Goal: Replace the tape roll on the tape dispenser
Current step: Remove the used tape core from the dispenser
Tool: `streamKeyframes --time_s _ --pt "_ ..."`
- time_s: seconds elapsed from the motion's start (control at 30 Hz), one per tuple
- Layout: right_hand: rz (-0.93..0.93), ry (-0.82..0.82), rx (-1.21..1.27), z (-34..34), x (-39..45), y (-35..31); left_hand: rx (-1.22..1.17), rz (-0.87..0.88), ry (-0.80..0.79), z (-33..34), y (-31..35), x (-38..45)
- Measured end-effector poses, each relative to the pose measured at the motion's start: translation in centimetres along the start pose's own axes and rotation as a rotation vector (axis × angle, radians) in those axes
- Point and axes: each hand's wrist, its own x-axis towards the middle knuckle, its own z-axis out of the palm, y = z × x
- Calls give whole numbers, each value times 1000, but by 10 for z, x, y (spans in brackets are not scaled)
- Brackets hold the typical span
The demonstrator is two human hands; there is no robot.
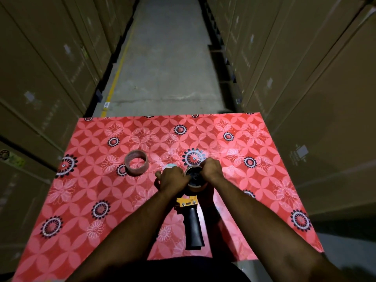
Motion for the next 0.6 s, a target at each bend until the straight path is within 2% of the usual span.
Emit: streamKeyframes --time_s 0.17,0.33,0.47,0.6 --pt "37 -94 -40 -5 -4 9 94 92 -35 5 -6 -1" --pt "-26 -24 -105 -1 -11 12 39 84 -154 -1 -5 5" --pt "-80 -35 -78 -6 -9 13 -76 85 -252 -12 -2 4" --pt "-92 -35 -41 -9 -14 16 -23 46 -281 -8 -5 8"
